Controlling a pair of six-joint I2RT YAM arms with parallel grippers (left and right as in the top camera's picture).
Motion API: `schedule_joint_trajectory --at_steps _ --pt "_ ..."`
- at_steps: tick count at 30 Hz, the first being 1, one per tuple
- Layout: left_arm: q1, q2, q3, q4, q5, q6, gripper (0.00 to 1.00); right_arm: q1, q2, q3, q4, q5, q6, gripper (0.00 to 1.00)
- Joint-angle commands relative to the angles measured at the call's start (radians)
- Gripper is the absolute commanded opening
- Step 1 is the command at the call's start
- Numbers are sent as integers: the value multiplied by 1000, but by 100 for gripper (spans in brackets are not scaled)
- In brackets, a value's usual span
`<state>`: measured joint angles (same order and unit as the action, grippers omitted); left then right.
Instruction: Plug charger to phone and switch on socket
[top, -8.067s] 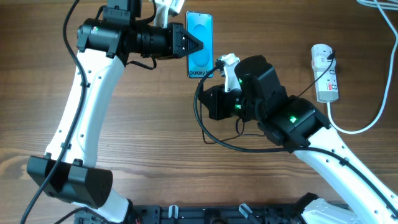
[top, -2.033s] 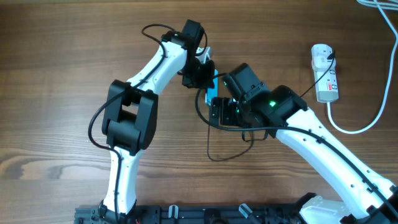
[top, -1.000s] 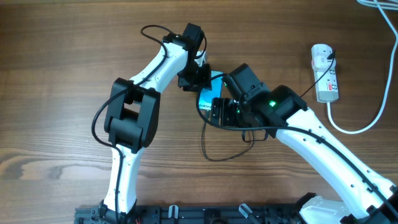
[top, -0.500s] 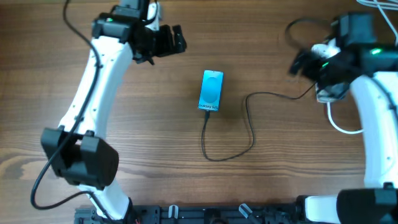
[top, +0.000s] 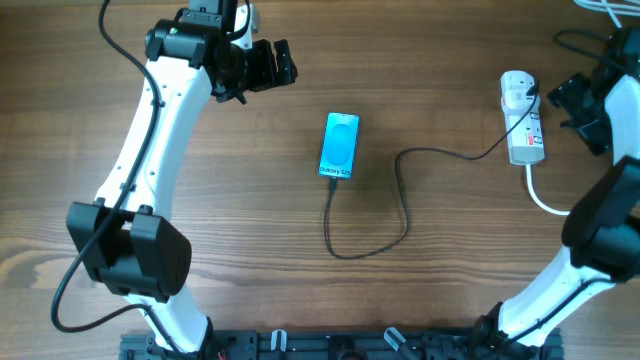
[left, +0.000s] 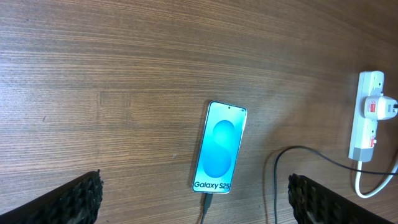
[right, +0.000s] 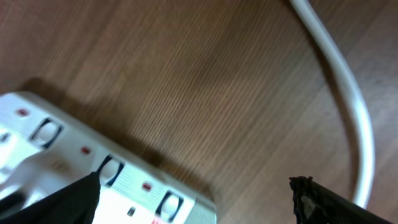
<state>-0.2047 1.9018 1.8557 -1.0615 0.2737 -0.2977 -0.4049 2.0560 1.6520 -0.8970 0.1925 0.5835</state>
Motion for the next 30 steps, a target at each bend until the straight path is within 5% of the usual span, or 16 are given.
schedule_joint_trajectory --at_steps 1,30 --pt "4 10 -2 2 -6 5 100 -5 66 5 13 8 19 100" --pt "4 10 -2 2 -6 5 100 -29 97 -108 154 -158 -34 100"
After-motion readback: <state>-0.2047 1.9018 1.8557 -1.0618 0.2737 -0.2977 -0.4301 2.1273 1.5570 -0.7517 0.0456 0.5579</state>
